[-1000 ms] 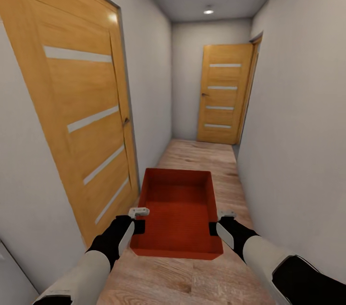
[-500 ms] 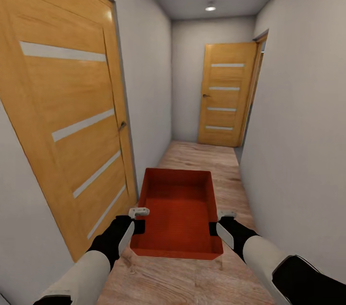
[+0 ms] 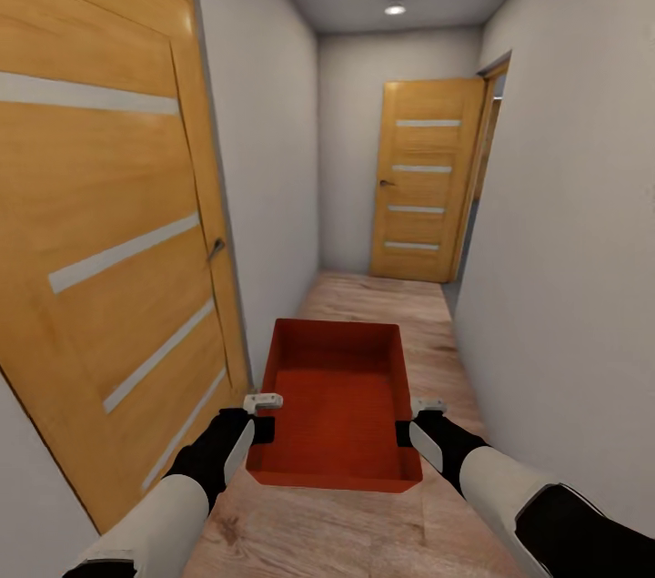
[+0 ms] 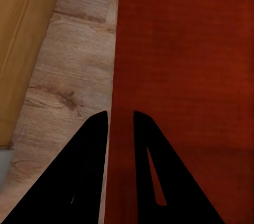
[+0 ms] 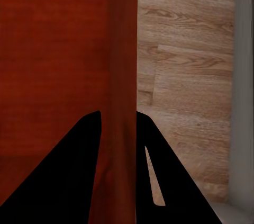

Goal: Move the two storage containers from the living room to the garage. In the garage, place one container on the floor and stack the other container on top of it (either order is fine).

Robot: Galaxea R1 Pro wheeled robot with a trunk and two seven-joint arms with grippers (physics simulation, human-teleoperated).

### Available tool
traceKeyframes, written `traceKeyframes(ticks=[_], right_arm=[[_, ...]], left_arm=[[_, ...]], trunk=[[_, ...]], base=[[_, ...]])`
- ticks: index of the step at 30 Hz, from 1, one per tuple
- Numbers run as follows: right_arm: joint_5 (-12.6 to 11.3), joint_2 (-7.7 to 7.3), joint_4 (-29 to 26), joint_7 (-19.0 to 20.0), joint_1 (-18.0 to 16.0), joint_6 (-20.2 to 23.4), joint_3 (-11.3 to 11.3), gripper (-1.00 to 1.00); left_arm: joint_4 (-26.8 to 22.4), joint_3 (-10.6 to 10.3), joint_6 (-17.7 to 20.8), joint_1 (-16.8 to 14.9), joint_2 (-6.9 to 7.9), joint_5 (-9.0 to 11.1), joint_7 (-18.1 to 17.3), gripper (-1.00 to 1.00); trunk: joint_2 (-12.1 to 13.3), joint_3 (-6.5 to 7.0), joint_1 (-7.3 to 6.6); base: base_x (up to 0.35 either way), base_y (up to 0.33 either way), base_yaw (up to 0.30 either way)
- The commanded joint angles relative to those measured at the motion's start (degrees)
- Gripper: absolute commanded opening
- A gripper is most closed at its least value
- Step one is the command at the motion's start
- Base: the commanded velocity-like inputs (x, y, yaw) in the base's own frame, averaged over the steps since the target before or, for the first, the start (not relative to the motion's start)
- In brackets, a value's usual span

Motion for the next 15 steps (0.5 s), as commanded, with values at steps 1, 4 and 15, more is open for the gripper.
traceKeyframes(ticks=[1, 4, 15], right_arm=[[-1.88, -0.03, -0.26, -0.25, 0.02, 0.05, 3.02, -1.0], [-1.88, -0.01, -0.26, -0.25, 0.02, 0.05, 3.02, -1.0], [-1.88, -0.03, -0.26, -0.25, 0.02, 0.05, 3.02, -1.0]], left_arm=[[-0.12, 0.63, 0.38, -0.03, 0.2, -0.81, 0.34, -1.0], [-0.12, 0.61, 0.38, -0.03, 0.2, -0.81, 0.34, -1.0], [-0.12, 0.61, 0.38, -0.03, 0.2, -0.81, 0.34, -1.0]], trunk=[[-0.04, -0.02, 0.05], [-0.04, -0.02, 0.05], [-0.04, -0.02, 0.05]], base=[[0.322, 0.0, -0.209], [0.322, 0.0, -0.226], [0.322, 0.0, -0.239]])
